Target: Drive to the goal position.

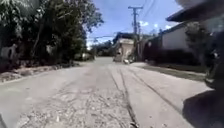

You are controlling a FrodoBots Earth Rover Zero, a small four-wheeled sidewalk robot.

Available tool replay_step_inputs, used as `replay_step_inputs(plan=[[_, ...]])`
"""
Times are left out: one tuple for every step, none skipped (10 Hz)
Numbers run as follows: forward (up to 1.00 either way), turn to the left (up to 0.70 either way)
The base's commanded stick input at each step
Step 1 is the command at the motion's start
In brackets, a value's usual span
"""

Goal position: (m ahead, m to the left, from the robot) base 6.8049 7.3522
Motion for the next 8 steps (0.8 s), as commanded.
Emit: replay_step_inputs(plan=[[0.97, 0.1], [0.97, 0.11], [0.97, 0.06], [0.97, 0.03], [0.97, 0.07], [0.97, 0.08], [0.97, 0.02], [0.97, 0.03]])
